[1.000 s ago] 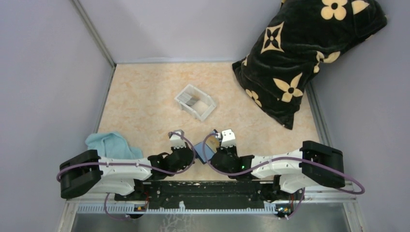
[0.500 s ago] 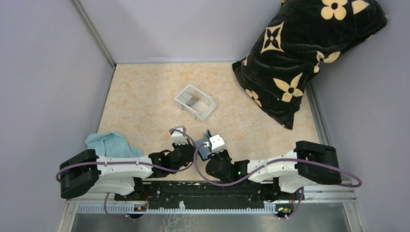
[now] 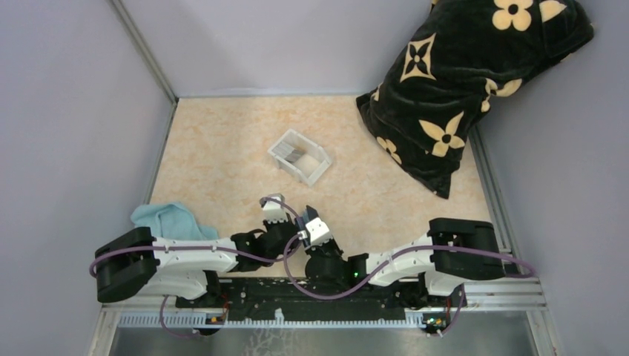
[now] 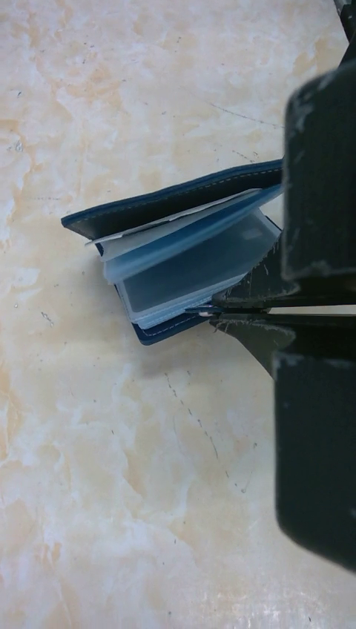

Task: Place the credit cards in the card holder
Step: Close the card holder at the center of the board.

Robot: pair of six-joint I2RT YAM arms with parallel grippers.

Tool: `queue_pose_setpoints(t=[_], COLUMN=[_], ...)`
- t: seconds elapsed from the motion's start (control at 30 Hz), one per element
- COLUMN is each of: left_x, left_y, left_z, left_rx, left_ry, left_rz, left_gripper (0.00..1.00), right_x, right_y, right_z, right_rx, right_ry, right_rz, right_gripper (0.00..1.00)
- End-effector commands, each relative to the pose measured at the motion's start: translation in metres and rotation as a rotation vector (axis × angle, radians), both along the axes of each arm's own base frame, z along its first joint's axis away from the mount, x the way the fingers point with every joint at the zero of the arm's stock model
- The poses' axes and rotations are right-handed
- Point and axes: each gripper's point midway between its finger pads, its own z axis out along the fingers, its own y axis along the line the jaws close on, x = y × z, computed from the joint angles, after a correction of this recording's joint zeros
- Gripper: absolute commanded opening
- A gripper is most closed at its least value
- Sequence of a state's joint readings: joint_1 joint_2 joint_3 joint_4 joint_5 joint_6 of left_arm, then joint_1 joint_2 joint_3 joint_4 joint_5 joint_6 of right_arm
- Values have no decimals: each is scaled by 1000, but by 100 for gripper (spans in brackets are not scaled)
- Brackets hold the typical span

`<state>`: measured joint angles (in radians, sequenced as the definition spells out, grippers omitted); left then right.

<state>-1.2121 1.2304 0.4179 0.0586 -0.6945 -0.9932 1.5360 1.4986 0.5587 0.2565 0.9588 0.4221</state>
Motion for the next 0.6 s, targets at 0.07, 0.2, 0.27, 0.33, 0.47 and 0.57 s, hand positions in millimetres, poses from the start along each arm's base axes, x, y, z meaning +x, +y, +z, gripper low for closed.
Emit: queue_pose_setpoints(t=[0.07,0.2,0.27,0.33,0.47,0.57], left_x=[2,0,-1,-2,-3,-2], left_y=[7,17,24,31,42,45], left_z=[-7,-18,-23,-26,-32,-35], left_rx=[-10,7,9,8,-6,-11], left_ry=[14,42,55,64,76,80], left_rz=[63,104,138,170,231,245], left_gripper=[0,0,0,0,0,0], right_x=[-23,-31,-36,-39,-43,-45], right_y=[39,49,54,57,59,59], right_z=[-1,-10,-13,-14,-11,-4], right_rx=[26,14,14,19,41,64], right_ry=[50,84,106,120,140,151], right_rz=[136,184,213,226,239,247], right_gripper=[0,0,5,13,30,39])
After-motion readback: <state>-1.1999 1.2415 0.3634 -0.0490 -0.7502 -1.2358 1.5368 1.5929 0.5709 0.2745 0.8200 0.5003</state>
